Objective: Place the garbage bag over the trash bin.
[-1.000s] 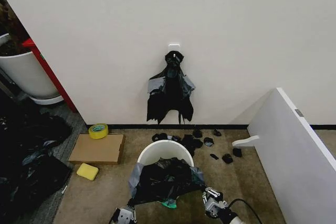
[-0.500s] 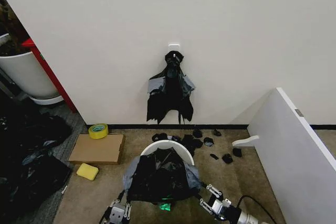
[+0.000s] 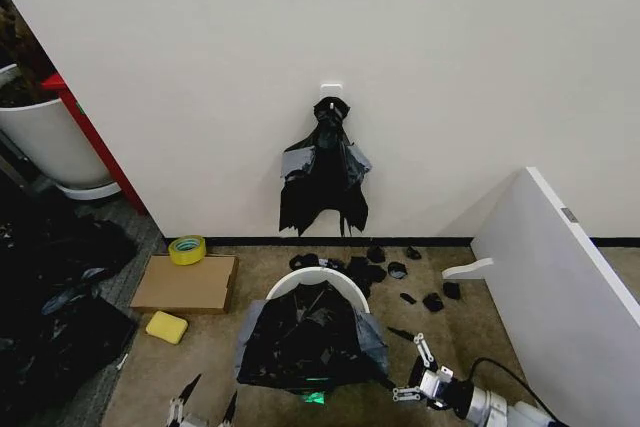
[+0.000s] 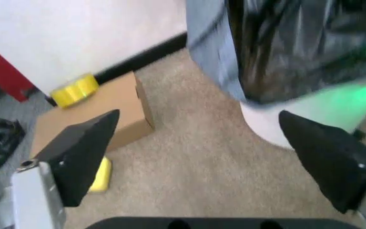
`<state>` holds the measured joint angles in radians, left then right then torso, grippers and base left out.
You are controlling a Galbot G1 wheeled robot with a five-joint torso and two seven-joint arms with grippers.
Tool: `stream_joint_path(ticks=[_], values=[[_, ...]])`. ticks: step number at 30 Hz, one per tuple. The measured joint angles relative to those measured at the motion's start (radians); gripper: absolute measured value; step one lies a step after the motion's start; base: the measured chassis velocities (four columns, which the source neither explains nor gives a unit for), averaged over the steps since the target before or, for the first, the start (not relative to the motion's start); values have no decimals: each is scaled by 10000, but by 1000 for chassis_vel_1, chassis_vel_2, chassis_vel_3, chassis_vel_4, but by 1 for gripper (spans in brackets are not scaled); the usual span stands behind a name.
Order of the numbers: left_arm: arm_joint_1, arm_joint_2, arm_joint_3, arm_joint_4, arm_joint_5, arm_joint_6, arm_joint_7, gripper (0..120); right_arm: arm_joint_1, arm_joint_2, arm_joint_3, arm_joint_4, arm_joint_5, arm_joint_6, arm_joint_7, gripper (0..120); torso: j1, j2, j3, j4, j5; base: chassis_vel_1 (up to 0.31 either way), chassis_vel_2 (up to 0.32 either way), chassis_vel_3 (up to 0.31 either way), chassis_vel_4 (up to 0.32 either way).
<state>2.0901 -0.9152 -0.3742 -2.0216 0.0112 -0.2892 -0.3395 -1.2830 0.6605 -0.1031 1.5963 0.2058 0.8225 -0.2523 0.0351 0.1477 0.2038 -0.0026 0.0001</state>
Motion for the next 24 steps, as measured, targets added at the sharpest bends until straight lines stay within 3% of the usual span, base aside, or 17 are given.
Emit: stream_joint_path(ticks=[1, 4, 6, 8, 9, 11, 14, 15, 16, 19, 23, 24], values=[[0, 0, 0, 0, 0, 0, 0, 98, 0, 0, 0, 0, 0, 0, 0, 100, 0, 0, 0, 0, 0, 0, 0, 0, 0], [-19, -1, -211, -552, -105, -68, -30, 100, 131, -60, 873, 644, 3194, 42, -3340, 100, 0, 0, 0, -2, -2, 0, 0, 0, 0], [-205, -1, -294, -1231, -454, -65, -12, 100, 482, -46, 1490, 1034, 4438, 122, -4706, 100, 0, 0, 0, 3, -2, 0, 0, 0, 0], [-307, 4, -307, -1476, -641, -25, -2, 100, 587, -57, 1633, 1181, 4557, 122, -4701, 100, 0, 0, 0, 4, -2, 0, 0, 0, 0], [-442, 17, -323, -1729, -856, 43, -1, 100, 665, -80, 1737, 1336, 4540, 109, -4467, 100, 0, 0, 1, 6, -1, 0, 0, 0, 0], [-828, 17, -365, -2224, -1318, 190, -8, 100, 823, -104, 1799, 1762, 3815, -372, -2723, 100, 0, 1, 0, -2, -2, 0, 0, 0, 0], [-1655, -27, -372, -2631, -2052, 509, -91, 100, 1003, 10, 1457, 2431, 2629, -1951, 295, 100, 0, 1, 1, 4, -1, 0, 0, 0, 0], [-2021, -24, -355, -2673, -2362, 652, -111, 100, 1018, 87, 1212, 2732, 2268, -2984, 1511, 100, 1, 1, 1, 0, -1, 0, 0, 0, 0], [-2021, -24, -355, -2673, -2362, 652, -111, 100, 1018, 87, 1212, 2732, 2268, -2984, 1511, 100, 1, 1, 1, 0, -1, 0, 0, 0, 0], [-2472, -30, -267, -2674, -2848, 901, -154, 100, 1221, 257, 838, 3030, 2219, -5263, 2583, 100, 0, 1, 1, 0, -2, 0, 0, 0, 0], [-2635, -43, -241, -2585, -3048, 1076, -297, 100, 2156, 479, 516, 2722, 2948, -7635, 1923, 100, 1, 1, 1, 0, -4, 0, 0, 0, 0], [-2635, -43, -241, -2585, -3048, 1076, -297, 100, 2156, 479, 516, 2722, 2948, -7635, 1923, 100, 1, 1, 1, 0, -4, 0, 0, 0, 0]])
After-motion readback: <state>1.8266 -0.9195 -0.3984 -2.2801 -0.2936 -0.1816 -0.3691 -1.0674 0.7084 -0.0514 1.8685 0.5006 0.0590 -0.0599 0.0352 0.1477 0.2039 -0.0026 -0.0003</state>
